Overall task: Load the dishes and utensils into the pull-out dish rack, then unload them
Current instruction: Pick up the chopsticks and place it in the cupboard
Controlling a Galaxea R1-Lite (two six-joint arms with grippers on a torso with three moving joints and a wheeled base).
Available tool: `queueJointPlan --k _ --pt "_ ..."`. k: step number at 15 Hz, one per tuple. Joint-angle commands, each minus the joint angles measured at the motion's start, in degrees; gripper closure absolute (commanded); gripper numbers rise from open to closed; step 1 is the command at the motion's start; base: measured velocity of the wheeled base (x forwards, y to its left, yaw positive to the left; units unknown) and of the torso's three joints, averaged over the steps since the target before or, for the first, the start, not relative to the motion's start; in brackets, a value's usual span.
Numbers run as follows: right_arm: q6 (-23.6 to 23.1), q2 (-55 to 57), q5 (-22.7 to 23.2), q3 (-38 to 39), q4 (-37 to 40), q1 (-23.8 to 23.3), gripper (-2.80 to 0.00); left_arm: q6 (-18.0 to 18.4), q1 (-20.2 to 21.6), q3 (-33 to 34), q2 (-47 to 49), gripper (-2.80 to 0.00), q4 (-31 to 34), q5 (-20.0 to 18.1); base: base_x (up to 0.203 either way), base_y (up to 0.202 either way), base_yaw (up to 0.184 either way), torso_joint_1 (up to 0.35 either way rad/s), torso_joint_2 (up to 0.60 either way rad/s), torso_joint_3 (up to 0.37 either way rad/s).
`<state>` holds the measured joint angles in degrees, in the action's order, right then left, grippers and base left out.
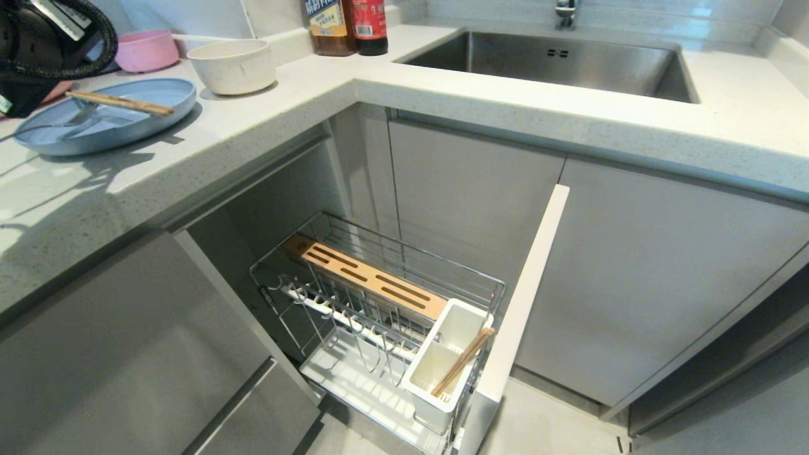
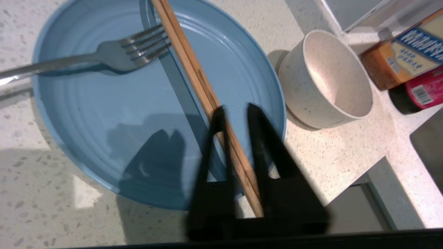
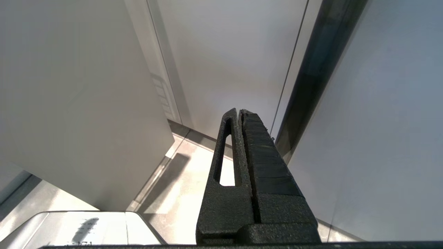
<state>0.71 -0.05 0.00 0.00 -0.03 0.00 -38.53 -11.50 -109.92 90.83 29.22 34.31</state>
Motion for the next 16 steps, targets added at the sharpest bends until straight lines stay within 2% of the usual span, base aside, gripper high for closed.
queueJointPlan --k 1,8,12,16 --pt "0.0 0.0 0.0 0.1 0.0 0.0 0.00 -0.2 0.0 0.0 0.4 -2.80 0.2 0.2 0.000 0.000 0.000 0.000 0.00 0.000" --pt "0.0 0.0 0.0 0.1 -0.1 0.0 0.00 -1.1 -0.6 -0.2 2.5 -2.80 0.0 0.5 0.000 0.000 0.000 0.000 0.00 0.000" --pt "0.0 0.0 0.0 0.1 0.0 0.0 0.00 -0.9 -0.5 -0.2 4.7 -2.80 0.5 2.7 0.000 0.000 0.000 0.000 0.00 0.000" --pt "0.0 0.0 0.0 0.1 -0.1 0.0 0.00 -0.7 -0.5 -0.2 5.0 -2.80 1.7 3.4 0.000 0.000 0.000 0.000 0.00 0.000"
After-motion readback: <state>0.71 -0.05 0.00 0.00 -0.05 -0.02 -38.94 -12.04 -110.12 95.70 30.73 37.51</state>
